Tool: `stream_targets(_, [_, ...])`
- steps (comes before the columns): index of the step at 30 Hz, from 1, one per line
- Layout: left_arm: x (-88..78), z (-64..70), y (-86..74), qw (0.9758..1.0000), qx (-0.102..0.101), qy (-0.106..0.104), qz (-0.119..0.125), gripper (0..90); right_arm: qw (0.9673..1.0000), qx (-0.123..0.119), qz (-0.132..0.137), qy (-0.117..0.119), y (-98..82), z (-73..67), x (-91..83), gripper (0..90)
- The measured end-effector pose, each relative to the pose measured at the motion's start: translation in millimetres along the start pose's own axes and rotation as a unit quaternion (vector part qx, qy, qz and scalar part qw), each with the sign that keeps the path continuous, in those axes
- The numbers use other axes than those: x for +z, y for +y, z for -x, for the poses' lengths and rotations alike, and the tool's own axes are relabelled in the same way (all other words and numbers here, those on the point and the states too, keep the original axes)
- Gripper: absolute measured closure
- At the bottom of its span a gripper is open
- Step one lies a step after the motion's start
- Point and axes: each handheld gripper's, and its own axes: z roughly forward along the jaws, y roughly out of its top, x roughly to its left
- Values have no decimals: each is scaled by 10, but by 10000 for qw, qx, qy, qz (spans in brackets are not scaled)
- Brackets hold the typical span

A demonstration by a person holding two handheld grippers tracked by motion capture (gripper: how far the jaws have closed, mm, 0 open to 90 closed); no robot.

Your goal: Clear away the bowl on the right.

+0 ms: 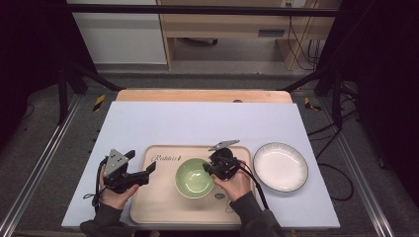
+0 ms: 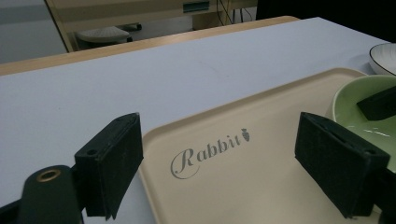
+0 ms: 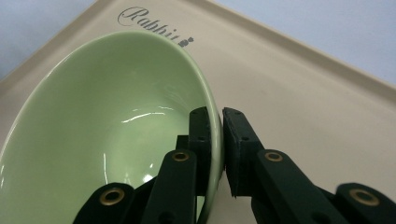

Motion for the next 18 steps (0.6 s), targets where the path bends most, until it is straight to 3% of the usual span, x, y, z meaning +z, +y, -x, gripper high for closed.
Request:
stream_targets(5, [1, 1, 0, 10000, 4, -2, -7, 150, 10000, -69, -40, -8, -8, -9, 34, 823])
stream_targets(18, [6, 4, -4, 10000, 0, -10, -18, 151, 9999, 21, -102, 34, -34, 48, 83, 832])
